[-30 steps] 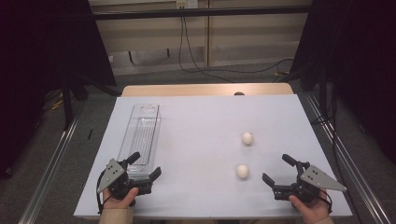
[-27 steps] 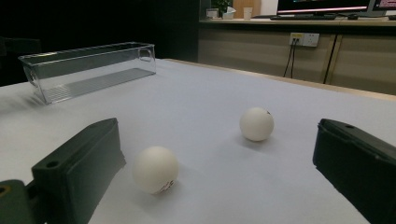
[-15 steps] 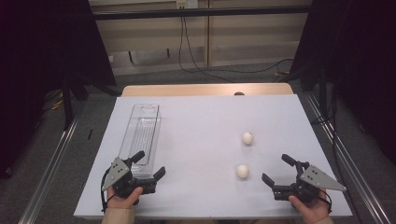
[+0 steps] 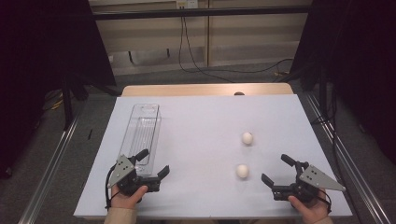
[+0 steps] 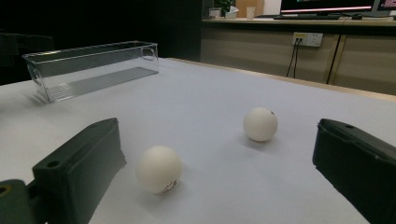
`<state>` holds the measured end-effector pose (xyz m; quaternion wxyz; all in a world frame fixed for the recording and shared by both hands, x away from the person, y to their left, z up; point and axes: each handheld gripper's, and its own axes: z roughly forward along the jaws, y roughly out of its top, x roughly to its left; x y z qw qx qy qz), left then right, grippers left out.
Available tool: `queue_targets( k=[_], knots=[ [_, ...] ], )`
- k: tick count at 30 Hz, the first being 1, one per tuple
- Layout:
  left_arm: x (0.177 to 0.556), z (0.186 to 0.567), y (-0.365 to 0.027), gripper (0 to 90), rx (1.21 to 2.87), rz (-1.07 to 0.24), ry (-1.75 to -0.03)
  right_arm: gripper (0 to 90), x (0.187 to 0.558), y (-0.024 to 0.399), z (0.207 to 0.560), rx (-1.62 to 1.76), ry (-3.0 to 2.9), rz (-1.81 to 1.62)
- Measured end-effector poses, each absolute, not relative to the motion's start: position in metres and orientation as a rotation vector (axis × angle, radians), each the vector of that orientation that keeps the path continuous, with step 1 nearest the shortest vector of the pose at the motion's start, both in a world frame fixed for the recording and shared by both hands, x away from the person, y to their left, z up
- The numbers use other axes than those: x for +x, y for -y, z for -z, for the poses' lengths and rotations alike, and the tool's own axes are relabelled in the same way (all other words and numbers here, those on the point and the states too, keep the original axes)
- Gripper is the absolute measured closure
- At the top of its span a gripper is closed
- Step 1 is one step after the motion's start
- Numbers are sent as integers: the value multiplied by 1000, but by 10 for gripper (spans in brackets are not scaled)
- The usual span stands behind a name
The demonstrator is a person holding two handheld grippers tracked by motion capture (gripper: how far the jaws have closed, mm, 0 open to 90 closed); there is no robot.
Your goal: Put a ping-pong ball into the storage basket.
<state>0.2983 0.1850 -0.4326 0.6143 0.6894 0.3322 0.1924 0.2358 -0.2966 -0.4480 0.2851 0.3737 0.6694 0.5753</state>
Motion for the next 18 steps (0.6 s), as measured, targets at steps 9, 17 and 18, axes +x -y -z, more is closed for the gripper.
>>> queue_targets(
  k=[9, 17, 18],
  knots=[
    [300, 432, -179, 16, 1615, -442, -751, 9, 236, 296, 448, 996, -1791, -1542],
    [302, 432, -172, 16, 1623, -423, -747, 10, 236, 296, 448, 995, -1792, -1542],
    [303, 432, -171, 16, 1621, -421, -747, 10, 236, 296, 448, 995, -1792, -1542]
  ],
)
